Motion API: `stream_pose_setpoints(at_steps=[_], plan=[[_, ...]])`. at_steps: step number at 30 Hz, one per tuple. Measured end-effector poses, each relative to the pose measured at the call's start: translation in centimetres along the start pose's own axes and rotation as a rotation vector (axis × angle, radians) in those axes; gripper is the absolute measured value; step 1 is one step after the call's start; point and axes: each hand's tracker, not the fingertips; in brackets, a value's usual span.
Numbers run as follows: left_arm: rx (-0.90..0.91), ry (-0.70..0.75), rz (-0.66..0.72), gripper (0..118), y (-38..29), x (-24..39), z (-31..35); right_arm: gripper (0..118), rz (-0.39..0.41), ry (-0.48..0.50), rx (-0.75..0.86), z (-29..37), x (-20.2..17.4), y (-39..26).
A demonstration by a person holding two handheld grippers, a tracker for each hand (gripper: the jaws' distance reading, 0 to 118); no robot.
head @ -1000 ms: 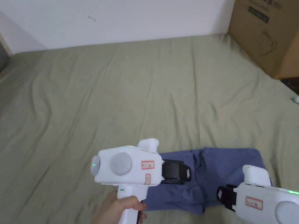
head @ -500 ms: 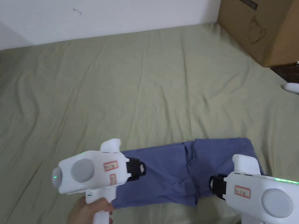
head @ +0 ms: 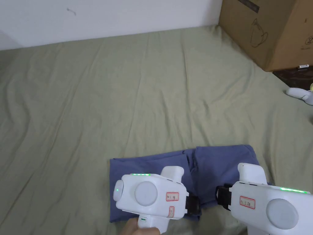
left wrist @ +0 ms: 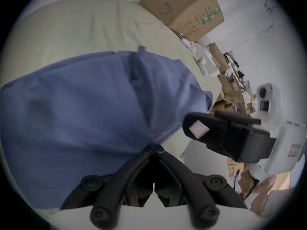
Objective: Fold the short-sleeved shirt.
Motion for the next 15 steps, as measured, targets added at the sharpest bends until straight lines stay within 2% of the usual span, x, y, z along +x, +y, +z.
stream_pose_setpoints(at_steps=[3, 6, 10, 15], plan=[[-0.027, -0.012, 0.005, 0, -0.5, -0.2, -0.6, 0, -0.005, 0.002, 0.001, 0.2, 0.1, 0.1], [0.011, -0.038, 0.078, 0, -0.5, -1.9, 1.4, 0, -0.003, -0.010, 0.003, 0.4, 0.1, 0.2], [0.186, -0.062, 0.193, 0, -0.1, -5.6, 7.7, 0, -0.025, 0.004, 0.005, 0.4, 0.0, 0.4], [0.379, -0.070, 0.364, 0, -1.4, -12.6, 15.5, 0, 0.003, 0.005, -0.010, -0.4, -1.0, 0.4]])
